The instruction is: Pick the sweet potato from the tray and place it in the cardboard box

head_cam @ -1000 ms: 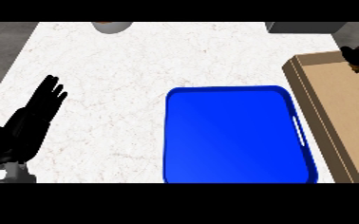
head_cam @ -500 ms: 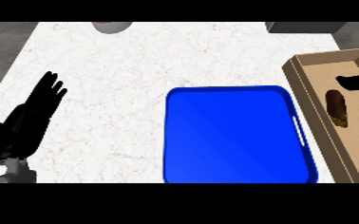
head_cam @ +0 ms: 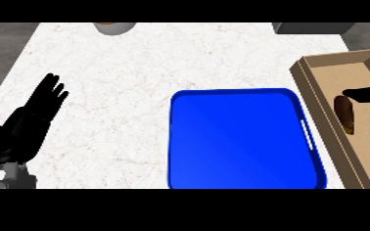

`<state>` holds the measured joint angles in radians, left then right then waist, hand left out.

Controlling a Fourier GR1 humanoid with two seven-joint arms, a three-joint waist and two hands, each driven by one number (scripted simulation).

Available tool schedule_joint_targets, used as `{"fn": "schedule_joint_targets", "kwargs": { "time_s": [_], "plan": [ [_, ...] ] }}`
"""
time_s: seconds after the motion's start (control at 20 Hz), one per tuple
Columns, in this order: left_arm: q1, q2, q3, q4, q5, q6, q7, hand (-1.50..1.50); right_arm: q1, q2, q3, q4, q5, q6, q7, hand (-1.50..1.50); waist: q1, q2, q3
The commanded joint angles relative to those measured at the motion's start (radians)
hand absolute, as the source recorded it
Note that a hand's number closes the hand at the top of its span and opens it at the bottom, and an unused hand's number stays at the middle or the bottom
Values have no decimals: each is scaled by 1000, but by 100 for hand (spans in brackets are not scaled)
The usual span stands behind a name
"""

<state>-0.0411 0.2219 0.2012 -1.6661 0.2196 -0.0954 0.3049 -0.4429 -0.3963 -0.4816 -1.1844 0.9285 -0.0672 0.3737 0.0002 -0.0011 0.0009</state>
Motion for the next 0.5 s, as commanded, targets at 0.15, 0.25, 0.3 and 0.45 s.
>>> {"fn": "schedule_joint_targets", "kwargs": {
  "time_s": [0.15, 0.25, 0.3, 0.45],
  "plan": [
    [56, 12, 26, -33, 24, -25, -10, 0, 18, 65, -173, -157, -193, -189, -50, -150, -9, -8, -1],
    [20, 7, 31, -6, 15, -4, -9, 0, -13, 61, -208, -138, -262, -212, -90, -150, -4, -2, 0],
    [-29, -8, 1, 4, -20, 33, 17, 0, 38, 92, -217, -221, -290, -207, -83, -150, -22, -4, 0],
    [-1, 14, 18, -31, 15, -2, 46, 0, 111, 42, -287, -208, -376, -183, -112, -150, -6, -1, 0]
  ]
}}
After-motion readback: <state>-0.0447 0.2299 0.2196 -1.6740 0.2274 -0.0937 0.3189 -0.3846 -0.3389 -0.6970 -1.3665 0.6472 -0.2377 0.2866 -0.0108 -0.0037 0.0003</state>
